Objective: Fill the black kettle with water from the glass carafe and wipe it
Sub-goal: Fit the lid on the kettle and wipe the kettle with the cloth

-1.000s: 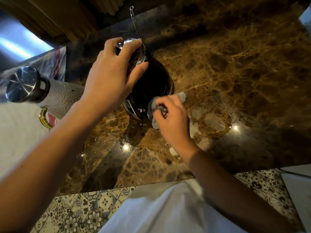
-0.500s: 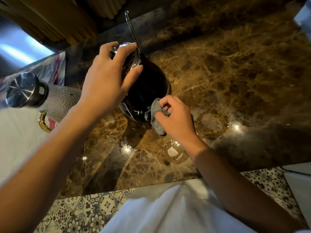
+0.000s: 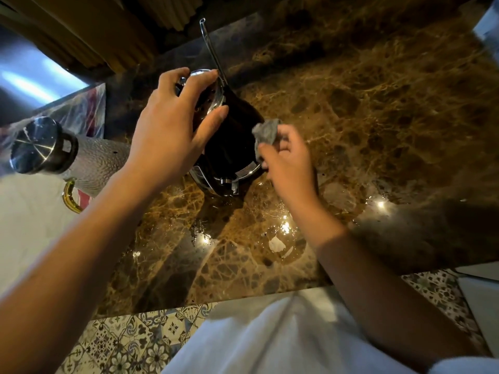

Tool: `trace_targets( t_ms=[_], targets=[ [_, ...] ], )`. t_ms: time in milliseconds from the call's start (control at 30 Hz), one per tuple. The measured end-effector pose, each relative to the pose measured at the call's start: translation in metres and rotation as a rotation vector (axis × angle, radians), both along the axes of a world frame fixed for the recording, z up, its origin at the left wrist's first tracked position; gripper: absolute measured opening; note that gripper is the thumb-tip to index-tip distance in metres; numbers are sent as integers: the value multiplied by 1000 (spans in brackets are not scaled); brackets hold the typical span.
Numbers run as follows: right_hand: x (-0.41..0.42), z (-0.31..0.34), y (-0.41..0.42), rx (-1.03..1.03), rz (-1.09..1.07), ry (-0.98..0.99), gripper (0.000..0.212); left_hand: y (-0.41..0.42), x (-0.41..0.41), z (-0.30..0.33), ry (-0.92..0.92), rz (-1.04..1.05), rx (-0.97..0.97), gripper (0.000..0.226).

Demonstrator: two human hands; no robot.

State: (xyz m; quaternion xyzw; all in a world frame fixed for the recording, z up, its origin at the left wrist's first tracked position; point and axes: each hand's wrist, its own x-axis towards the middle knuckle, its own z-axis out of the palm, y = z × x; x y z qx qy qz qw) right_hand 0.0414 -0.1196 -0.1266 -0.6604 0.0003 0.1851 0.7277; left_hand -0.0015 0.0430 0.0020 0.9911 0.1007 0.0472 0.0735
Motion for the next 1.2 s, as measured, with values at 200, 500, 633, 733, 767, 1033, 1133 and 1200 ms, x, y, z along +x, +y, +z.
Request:
trace_targets(
  t_ms=[200, 500, 633, 733, 767, 1033, 1133, 1200],
  targets=[
    [-54, -14, 6, -189, 152, -324, 22, 2, 0, -2, -13, -16, -4, 60],
    [-27, -6, 13, -279, -2, -521, 24, 4, 1, -1, -16, -36, 3, 60],
    [-65, -28, 4, -537, 153, -666, 21, 4, 0, 0, -7, -49, 5, 61],
    [-41, -22, -4, -517, 34, -627, 17, 8, -2, 4, 36, -81, -7, 63],
    [-28, -20, -8, -514, -1, -636, 17, 10, -3, 5, 61, -103, -12, 65],
    [10, -29, -29, -659, 156, -579, 14, 25, -11, 9, 129, -280, -39, 70],
    [21, -31, -32, -610, 124, -542, 12, 33, -9, 7, 145, -380, -39, 68],
    [28, -30, -32, -559, 110, -518, 18, 40, -5, 6, 142, -445, -48, 67]
  ],
)
